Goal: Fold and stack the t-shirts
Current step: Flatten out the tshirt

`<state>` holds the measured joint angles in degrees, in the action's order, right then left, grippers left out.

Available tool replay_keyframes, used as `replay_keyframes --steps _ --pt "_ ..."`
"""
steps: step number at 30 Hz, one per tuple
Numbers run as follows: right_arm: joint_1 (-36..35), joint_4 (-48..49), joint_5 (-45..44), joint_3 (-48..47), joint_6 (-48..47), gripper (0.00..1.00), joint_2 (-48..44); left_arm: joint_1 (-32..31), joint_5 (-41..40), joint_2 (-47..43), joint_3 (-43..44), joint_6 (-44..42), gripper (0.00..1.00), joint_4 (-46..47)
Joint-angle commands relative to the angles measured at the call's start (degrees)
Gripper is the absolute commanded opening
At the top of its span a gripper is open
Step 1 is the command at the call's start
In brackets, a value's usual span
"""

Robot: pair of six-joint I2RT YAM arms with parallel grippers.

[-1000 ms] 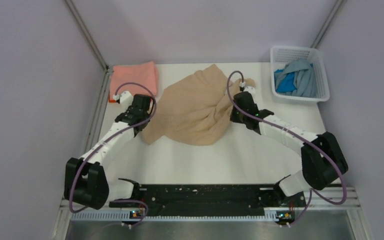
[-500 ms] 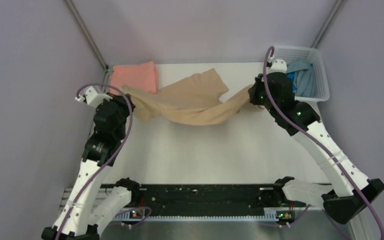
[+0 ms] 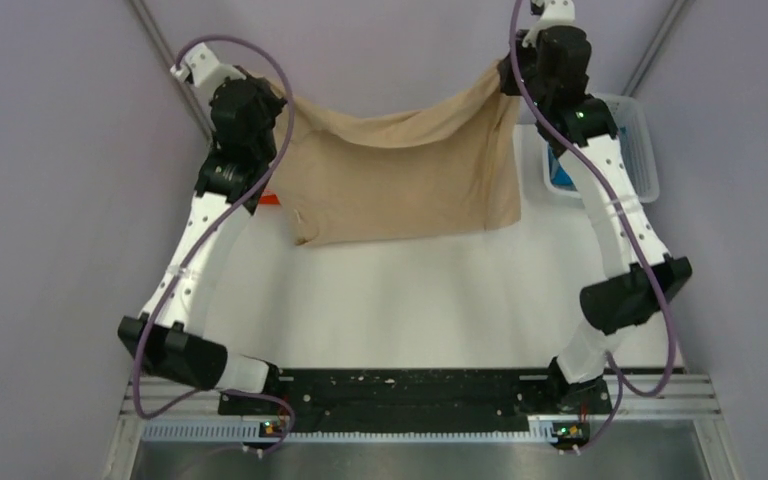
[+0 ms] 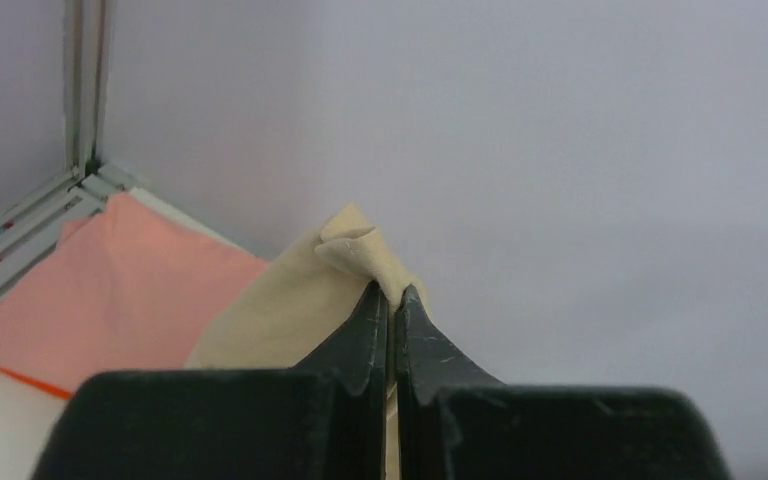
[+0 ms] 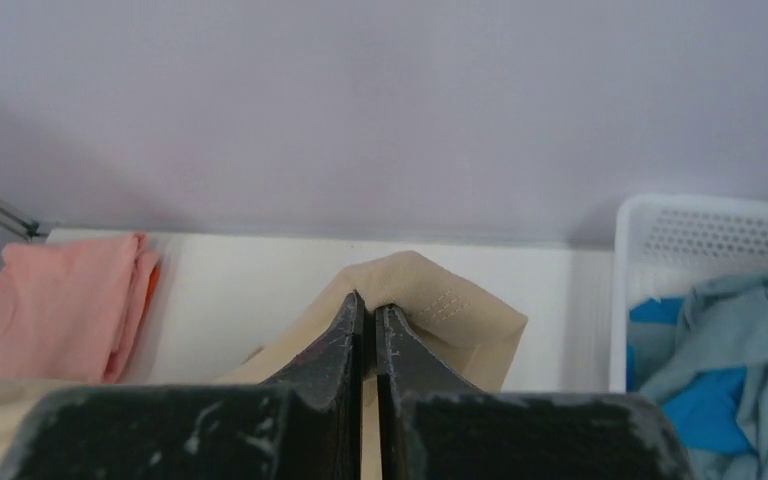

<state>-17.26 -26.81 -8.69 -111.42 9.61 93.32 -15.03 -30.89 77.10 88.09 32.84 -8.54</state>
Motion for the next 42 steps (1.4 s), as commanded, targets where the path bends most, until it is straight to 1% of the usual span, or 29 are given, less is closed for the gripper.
replay_keyframes --steps 1,2,3,4,6,8,9,11,13,15,16,18,19,22,23,25,26,28,29,30,31,32,33,34,35,36,37,39,42 --pt "2.5 3.8 5.9 -19.8 -0.6 0.0 10.8 2.5 -0.4 10.8 18.1 -4.5 0.0 3.7" --pt "3.2 3.2 6.8 -24.5 0.3 0.0 13.0 3.1 0.6 14.4 24.6 -4.5 0.0 -0.2" --pt "3.9 2.5 8.2 -30.1 0.7 0.0 15.3 3.6 2.5 18.0 34.5 -5.1 0.0 -4.6" --pt "4.5 2.1 9.6 -32.8 1.1 0.0 16.1 3.7 3.4 19.4 38.3 -5.6 0.0 -5.6" --pt "4.9 2.3 11.7 -33.7 0.8 0.0 15.2 3.8 5.3 19.2 40.8 -6.6 0.0 -5.2" --pt "5.0 2.5 11.0 -30.8 -0.7 0.0 12.4 3.7 5.6 16.2 38.9 -7.0 0.0 -4.5" --pt "5.0 2.5 10.8 -28.1 -1.8 0.0 10.5 3.8 5.2 13.8 35.8 -7.1 0.0 -3.6" --pt "5.1 2.0 10.2 -20.8 -3.6 0.0 5.4 3.8 6.0 7.7 25.9 -7.2 0.0 0.1" --pt "5.0 0.8 12.7 -11.8 -6.2 0.0 1.0 3.7 6.9 0.8 13.9 -7.0 0.0 3.8" --pt "5.1 -0.6 13.7 -1.6 -8.4 0.0 -3.7 3.7 6.8 -6.0 2.4 -5.9 0.0 5.0" --pt "5.0 -1.2 13.6 5.6 -8.8 0.0 -5.8 3.7 7.2 -9.6 -3.1 -4.4 0.0 4.6" --pt "5.1 -2.2 13.0 15.7 -7.8 0.0 -9.6 3.5 9.9 -16.0 -14.7 -0.2 0.0 3.0" --pt "5.0 -3.9 13.2 19.5 -6.8 0.0 -10.9 3.4 11.8 -18.9 -22.6 2.3 0.0 2.4" --pt "5.1 -14.1 16.6 25.2 -5.3 0.0 -12.0 2.3 14.0 -25.9 -36.6 8.4 0.0 -3.4" --pt "4.5 -17.3 12.7 27.1 -5.2 0.0 -12.2 1.9 13.1 -28.5 -40.7 10.0 0.0 -5.4" --pt "2.2 -23.2 -2.2 30.9 -5.5 0.0 -12.5 1.5 11.9 -31.0 -47.2 13.5 0.0 -10.6" --pt "1.8 -26.6 -5.0 32.3 -5.7 0.0 -11.8 1.5 12.3 -31.9 -49.3 14.5 0.0 -13.2" --pt "1.1 -31.3 -12.1 34.5 -3.0 0.11 -10.1 1.5 11.2 -32.7 -52.1 16.9 0.0 -18.6" --pt "1.1 -32.3 -13.9 35.2 -1.1 0.2 -9.0 1.5 10.7 -32.8 -52.3 18.1 0.01 -21.4" --pt "1.1 -32.4 -14.7 35.9 0.2 0.39 -8.3 1.5 10.9 -32.9 -52.0 18.7 0.16 -23.4" --pt "1.1 -32.0 -15.4 36.7 1.3 0.51 -8.3 1.5 11.6 -32.9 -51.1 18.8 0.34 -25.3" --pt "1.1 -31.1 -15.7 37.3 2.1 0.61 -8.8 1.5 12.3 -32.9 -50.1 18.7 0.45 -26.7" --pt "1.0 -30.1 -15.8 37.6 2.7 0.69 -9.6 1.5 12.9 -33.0 -49.2 18.4 0.5 -27.6" --pt "1.1 -28.9 -16.3 37.9 3.4 0.79 -11.0 1.4 13.4 -33.1 -48.6 18.2 0.54 -28.1" --pt "1.1 -27.3 -16.8 38.2 4.2 0.9 -12.8 1.4 13.8 -33.4 -48.3 17.9 0.6 -28.2" --pt "1.0 -25.5 -17.0 39.0 4.8 0.97 -14.7 1.4 14.4 -33.3 -47.9 17.5 0.83 -28.2" --pt "1.0 -23.0 -17.1 39.9 5.7 0.99 -17.2 1.4 15.1 -33.3 -47.4 17.4 0.93 -28.5" --pt "1.1 -17.5 -15.6 43.3 8.2 0.99 -22.5 1.4 15.8 -33.2 -47.0 17.4 0.97 -28.7" --pt "1.1 -5.9 -7.1 53.0 10.2 0.99 -31.2 1.3 15.0 -32.4 -47.1 17.0 0.99 -28.0"
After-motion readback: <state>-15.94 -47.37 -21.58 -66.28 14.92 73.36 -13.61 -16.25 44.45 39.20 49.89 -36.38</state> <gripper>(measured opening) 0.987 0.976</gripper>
